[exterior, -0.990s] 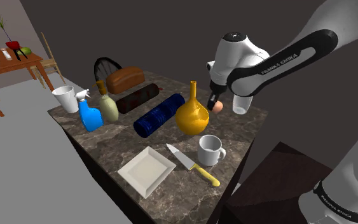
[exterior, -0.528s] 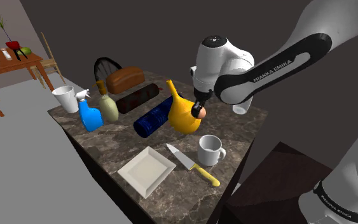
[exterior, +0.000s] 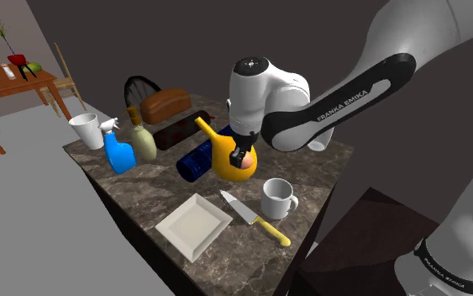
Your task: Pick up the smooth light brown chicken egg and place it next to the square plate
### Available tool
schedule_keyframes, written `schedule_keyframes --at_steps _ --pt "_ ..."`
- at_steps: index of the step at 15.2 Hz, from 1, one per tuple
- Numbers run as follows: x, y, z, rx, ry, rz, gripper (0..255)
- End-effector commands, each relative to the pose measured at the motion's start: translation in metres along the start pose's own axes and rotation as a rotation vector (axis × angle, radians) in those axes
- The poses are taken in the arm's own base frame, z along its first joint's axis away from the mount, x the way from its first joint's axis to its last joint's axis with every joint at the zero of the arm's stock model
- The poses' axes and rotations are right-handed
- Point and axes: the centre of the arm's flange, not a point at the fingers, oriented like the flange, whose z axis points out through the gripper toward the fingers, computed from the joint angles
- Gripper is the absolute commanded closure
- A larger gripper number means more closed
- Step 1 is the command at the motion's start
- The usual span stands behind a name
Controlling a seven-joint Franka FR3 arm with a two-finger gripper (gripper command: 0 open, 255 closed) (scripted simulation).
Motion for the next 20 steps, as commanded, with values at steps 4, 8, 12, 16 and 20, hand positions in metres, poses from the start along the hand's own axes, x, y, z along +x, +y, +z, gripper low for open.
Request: schedule_keyframes --at_steps 4,8,12,16,20 --pt "-0.003 -0.008 0.024 0.000 -0.001 0.002 255" --pt "-0.007 -0.014 0.044 0.000 -0.001 0.002 255" --pt "-0.011 -0.019 0.064 0.000 -0.001 0.002 255" --pt "-0.015 -0.025 0.084 0.000 -0.001 0.002 255" --pt "-0.019 -0.030 0.104 0.000 -0.001 0.002 255"
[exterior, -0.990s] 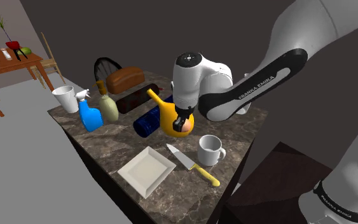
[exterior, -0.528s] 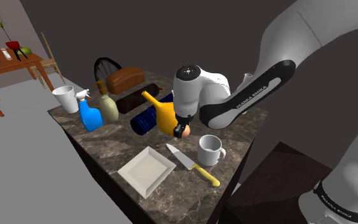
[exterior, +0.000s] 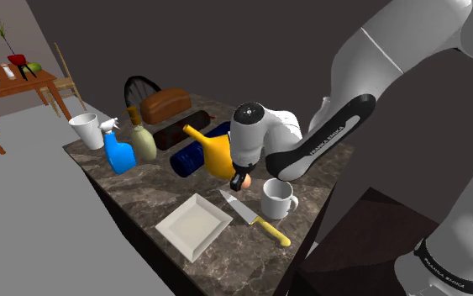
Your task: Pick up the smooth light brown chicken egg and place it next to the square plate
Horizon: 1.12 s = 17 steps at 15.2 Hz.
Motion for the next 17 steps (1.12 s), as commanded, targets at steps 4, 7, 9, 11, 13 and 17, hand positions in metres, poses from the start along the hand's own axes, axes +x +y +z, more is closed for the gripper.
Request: schedule_keyframes --at_steps 4,7,9,11,13,17 --pt "-0.005 -0.007 0.027 0.000 0.002 0.001 255" --pt "-0.005 -0.007 0.027 0.000 0.002 0.001 255" --pt "-0.005 -0.007 0.027 0.000 0.002 0.001 255" --pt "-0.005 -0.007 0.027 0.000 0.002 0.001 255" --pt "-0.005 -0.007 0.027 0.000 0.002 0.001 0" --pt "-0.005 -0.007 0.027 0.000 0.002 0.001 0"
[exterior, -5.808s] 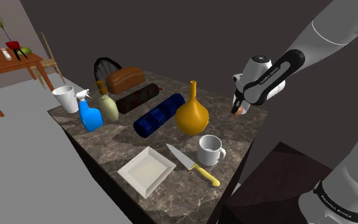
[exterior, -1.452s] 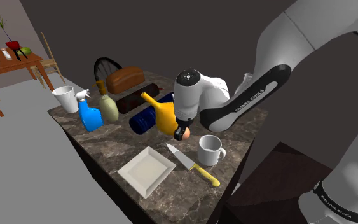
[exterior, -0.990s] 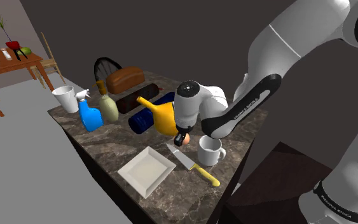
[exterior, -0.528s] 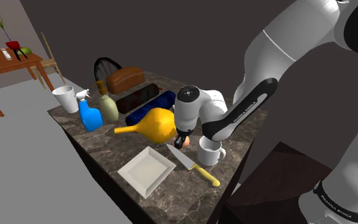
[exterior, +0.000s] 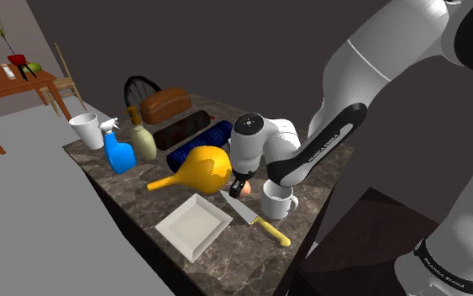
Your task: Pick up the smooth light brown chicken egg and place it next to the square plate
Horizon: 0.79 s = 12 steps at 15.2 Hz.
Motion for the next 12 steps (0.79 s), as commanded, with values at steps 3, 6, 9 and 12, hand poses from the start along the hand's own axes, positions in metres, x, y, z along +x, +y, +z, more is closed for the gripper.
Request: schedule_keyframes --at_steps 3,6,9,12 --pt "0.000 0.000 -0.040 0.000 0.000 0.000 0" --pt "0.000 0.000 -0.050 0.000 0.000 0.000 0" --pt "0.000 0.000 -0.050 0.000 0.000 0.000 0" --pt "0.000 0.000 -0.050 0.000 0.000 0.000 0"
